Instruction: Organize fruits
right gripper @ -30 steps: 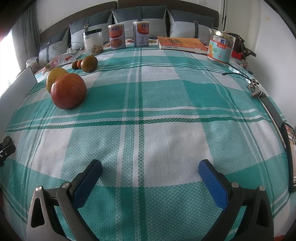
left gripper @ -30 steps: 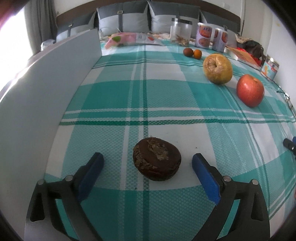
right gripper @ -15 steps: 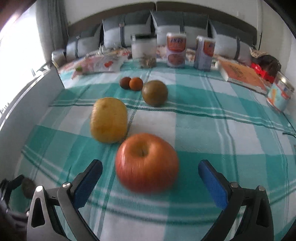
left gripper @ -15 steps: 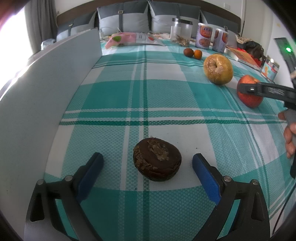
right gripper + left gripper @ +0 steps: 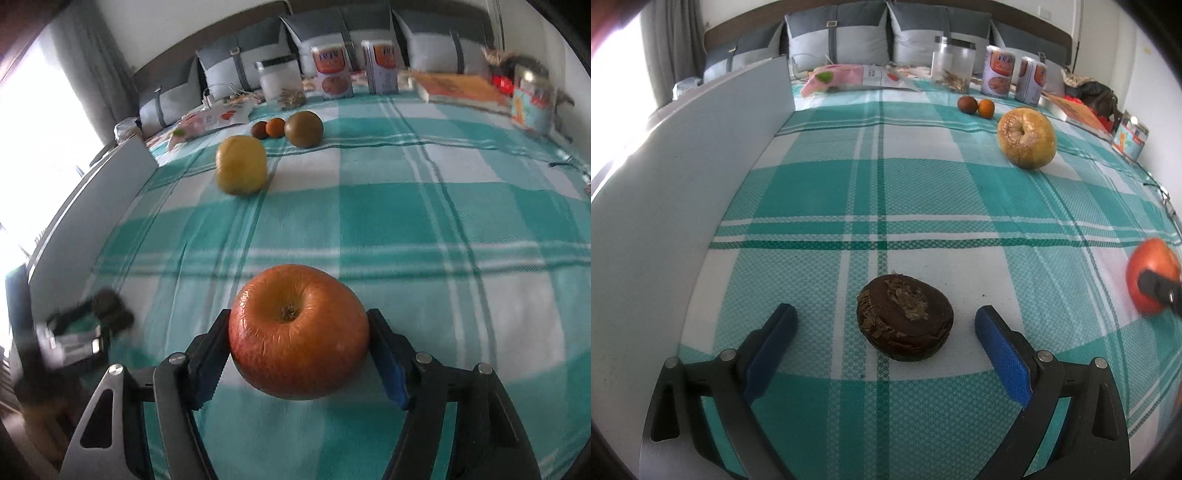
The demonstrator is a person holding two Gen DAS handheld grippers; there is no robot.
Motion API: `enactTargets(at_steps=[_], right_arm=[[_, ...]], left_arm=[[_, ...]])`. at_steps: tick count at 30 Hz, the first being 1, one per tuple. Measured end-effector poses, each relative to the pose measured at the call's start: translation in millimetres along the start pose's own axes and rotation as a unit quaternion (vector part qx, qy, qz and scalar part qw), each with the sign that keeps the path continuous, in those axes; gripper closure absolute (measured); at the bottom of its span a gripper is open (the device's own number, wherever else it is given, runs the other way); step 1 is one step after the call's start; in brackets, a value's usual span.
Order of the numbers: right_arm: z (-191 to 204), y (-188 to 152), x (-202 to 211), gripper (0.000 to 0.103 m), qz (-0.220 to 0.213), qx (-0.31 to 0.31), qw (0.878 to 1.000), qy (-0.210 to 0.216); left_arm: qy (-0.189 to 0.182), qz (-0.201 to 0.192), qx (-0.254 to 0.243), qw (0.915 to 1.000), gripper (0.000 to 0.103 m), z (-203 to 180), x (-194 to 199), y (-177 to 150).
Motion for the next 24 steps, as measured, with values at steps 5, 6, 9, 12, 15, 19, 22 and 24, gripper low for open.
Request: enactTargets(at_steps=[5,6,9,12,15,19,22,24], right_arm=[[-3.0,-6.4,7.9,0.033,-0.002,-0.02,0.999,0.025],[-8.0,-6.0,9.1,0.033,-0.003,-0.038,0.999,0.038],[-21.0,-8.7,13.6,0.033,-0.009,-0.068,0.996,0.059],[-22.0,-9.4,14.9,0.033,-0.014,-0.067,0.995,0.065],[-19.8,-8.3,13.3,0.033,-0.014,-0.069,0.995,0.068],[-15.8,-10.9,13.5,0.033,-0.013,-0.056,0.996,0.067],[-15.4,-11.3,13.3,0.033,-0.012,-0.052,0.996,0.066],[-13.6,-10.5,13.1,0.033,-0.008,-0.055,0.996,0.068]], left_arm=[[-0.042,0.014,0.002,0.999,0.006,5.9,3.5,1.0],[-0.065,0.019,0.009,0.9976,0.006,10.4,6.8,0.7],[-0.118,0.022,0.046,0.9917,0.007,26.3,19.3,-1.2],[-0.09,0.013,0.035,0.9952,0.008,26.5,22.5,1.6],[-0.073,0.014,0.01,0.9972,0.016,12.7,18.5,5.3],[-0.071,0.026,-0.006,0.9971,0.059,1.5,10.8,3.4],[-0.077,0.03,0.02,0.9964,0.06,6.6,14.3,1.7],[-0.113,0.031,0.085,0.9895,0.06,22.0,31.9,4.0]])
Point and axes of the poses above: each gripper's, at about its wrist camera, not at the fingertips, and x roughly against the way its jaws point, z to its left, y to its top, the point moved 4 cm from there along -x, roughly the way its jaws point, and after that the axes turned 7 degrees about y, right-handed, at the moved point
